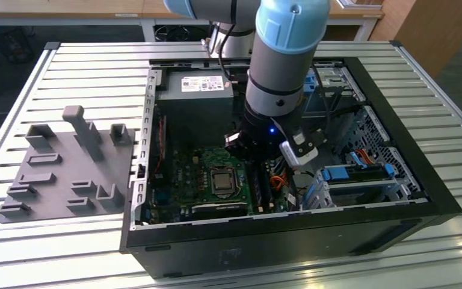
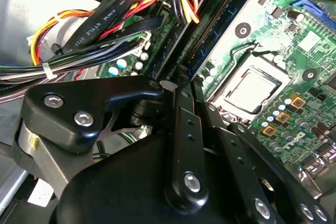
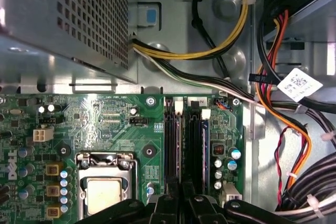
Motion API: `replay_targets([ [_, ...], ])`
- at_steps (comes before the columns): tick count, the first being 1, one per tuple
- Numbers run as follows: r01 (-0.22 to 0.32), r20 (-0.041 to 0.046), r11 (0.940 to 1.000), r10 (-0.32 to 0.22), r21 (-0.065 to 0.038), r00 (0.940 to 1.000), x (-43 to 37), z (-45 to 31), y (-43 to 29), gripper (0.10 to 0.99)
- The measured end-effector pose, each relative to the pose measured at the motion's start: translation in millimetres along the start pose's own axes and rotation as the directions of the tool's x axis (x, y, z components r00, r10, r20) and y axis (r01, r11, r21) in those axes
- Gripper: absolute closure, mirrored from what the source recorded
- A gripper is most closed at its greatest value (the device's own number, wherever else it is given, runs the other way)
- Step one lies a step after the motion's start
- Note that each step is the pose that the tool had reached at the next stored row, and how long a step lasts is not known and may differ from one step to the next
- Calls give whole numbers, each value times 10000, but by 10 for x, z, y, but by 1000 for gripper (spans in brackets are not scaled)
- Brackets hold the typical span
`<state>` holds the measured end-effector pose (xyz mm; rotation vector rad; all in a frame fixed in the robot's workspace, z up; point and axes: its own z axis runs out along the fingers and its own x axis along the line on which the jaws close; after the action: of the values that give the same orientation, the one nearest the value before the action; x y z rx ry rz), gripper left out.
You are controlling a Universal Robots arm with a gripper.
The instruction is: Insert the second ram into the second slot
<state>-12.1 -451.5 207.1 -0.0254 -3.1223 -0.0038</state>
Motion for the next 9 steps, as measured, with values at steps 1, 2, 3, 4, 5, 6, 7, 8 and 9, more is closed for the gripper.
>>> replay_targets([
  [1, 0, -1, 10000, 0, 2, 10000, 0, 2, 0, 937],
  [2, 0, -1, 10000, 0, 2, 10000, 0, 3, 0, 937],
  [3, 0, -1, 10000, 0, 3, 10000, 0, 4, -1, 875],
  [4, 0, -1, 10000, 0, 4, 10000, 0, 3, -1, 875],
  [5, 0, -2, 10000, 0, 6, 10000, 0, -2, -1, 875],
  [6, 0, -1, 10000, 0, 6, 10000, 0, -10, -1, 875],
  [7, 0, -1, 10000, 0, 4, 10000, 0, -16, -1, 875],
  [8, 0, -1, 10000, 0, 4, 10000, 1, -24, -1, 875],
  [9, 0, -1, 10000, 0, 4, 10000, 1, -34, -1, 875],
])
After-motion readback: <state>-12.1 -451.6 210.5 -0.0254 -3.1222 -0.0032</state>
